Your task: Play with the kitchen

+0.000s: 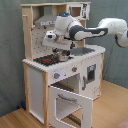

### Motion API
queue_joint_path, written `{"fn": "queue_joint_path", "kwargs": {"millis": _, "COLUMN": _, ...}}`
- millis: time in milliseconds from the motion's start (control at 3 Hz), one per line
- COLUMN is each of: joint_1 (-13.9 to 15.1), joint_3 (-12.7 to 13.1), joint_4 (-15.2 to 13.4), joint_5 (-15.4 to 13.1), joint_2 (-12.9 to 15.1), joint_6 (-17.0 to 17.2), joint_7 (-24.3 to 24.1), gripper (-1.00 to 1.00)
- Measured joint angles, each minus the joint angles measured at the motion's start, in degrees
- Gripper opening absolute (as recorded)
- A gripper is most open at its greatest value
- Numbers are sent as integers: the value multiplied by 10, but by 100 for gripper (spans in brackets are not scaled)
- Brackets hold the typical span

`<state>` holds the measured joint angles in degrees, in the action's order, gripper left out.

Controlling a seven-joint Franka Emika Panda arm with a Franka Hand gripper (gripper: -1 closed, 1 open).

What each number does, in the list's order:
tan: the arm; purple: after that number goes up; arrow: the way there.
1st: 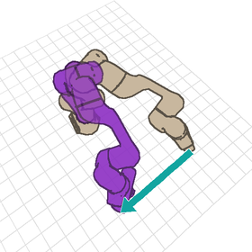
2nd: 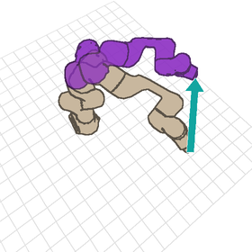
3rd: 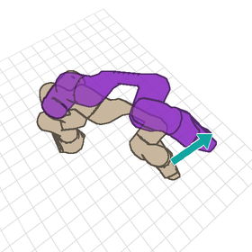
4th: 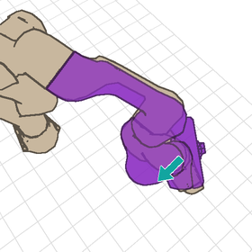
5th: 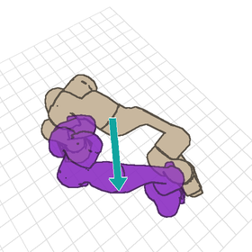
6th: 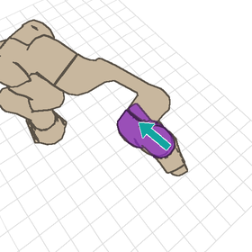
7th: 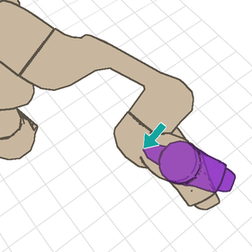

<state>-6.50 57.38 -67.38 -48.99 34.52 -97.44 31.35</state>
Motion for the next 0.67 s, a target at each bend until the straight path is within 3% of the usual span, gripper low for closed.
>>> {"fn": "queue_joint_path", "kwargs": {"millis": 667, "joint_1": -50, "joint_3": 0, "joint_4": 83, "joint_5": -45, "joint_2": 54, "joint_6": 15, "joint_7": 26, "gripper": -100}}
